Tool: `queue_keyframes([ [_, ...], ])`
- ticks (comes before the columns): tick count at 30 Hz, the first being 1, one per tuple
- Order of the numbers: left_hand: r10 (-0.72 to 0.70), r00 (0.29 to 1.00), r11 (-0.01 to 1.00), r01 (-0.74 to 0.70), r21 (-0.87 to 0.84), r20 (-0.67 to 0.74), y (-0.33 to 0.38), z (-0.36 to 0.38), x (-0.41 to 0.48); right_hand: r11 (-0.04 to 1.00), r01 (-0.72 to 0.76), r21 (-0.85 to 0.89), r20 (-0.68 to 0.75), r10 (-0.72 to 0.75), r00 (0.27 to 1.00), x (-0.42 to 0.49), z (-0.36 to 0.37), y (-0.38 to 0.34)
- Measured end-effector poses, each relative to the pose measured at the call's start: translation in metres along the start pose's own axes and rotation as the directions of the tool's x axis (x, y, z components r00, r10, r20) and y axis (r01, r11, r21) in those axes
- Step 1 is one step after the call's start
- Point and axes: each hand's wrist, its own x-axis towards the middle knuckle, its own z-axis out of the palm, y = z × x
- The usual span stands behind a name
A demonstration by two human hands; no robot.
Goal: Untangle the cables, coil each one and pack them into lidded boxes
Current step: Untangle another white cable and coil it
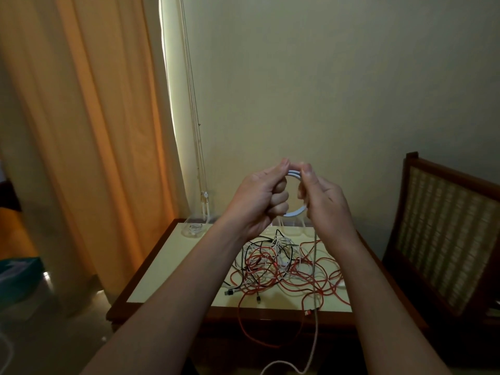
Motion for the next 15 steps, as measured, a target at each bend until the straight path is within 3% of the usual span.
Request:
queue_keyframes([
  [10, 0.027, 0.985, 0.943, -0.081, -0.322, -0.169, 0.035, -0.039, 0.008, 0.991, -0.025, -0.135, -0.052, 0.018, 0.998, 0.0, -0.035, 0.016],
  [15, 0.011, 0.962, 0.913, -0.12, -0.39, -0.271, 0.047, -0.056, 0.01, 0.988, -0.039, -0.146, -0.099, 0.025, 0.995, 0.001, -0.046, 0.029],
])
